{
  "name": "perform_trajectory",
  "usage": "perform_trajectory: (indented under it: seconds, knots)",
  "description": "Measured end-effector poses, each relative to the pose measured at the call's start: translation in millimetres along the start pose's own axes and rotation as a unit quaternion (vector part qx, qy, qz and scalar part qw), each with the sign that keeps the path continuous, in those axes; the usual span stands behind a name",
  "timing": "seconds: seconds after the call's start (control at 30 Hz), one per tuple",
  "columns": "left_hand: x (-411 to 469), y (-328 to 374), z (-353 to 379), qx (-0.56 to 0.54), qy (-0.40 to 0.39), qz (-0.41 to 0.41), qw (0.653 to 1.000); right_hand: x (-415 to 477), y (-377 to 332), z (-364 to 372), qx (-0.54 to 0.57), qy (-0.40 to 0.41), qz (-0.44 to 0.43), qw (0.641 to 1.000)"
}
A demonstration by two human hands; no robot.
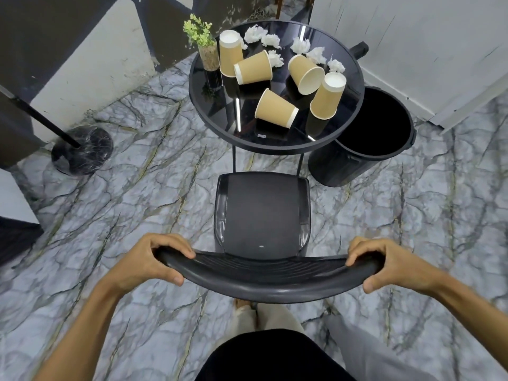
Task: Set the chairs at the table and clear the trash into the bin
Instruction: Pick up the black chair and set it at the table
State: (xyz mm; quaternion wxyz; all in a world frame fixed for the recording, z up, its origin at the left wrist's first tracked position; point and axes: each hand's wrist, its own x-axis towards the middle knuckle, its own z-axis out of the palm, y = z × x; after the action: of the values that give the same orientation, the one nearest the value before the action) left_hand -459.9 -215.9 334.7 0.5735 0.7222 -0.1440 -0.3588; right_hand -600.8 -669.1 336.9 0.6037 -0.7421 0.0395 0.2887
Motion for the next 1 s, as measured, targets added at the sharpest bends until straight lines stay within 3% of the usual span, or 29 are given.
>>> perform_trajectory:
  seconds: [0.53,0.77,1.0]
  knots:
    - [-43,-28,24,0.023,0.016,-0.027,0.999,-17,13,34,-0.077,-0.057,0.054,0.994]
    - [-46,-19,21,0.047,-0.024,-0.04,0.998,-5,-12,39,-0.126,-0.14,0.112,0.976]
    - [-41,-3,8,0.067,0.006,-0.033,0.997,24,-49,85,-0.107,-0.062,0.062,0.99]
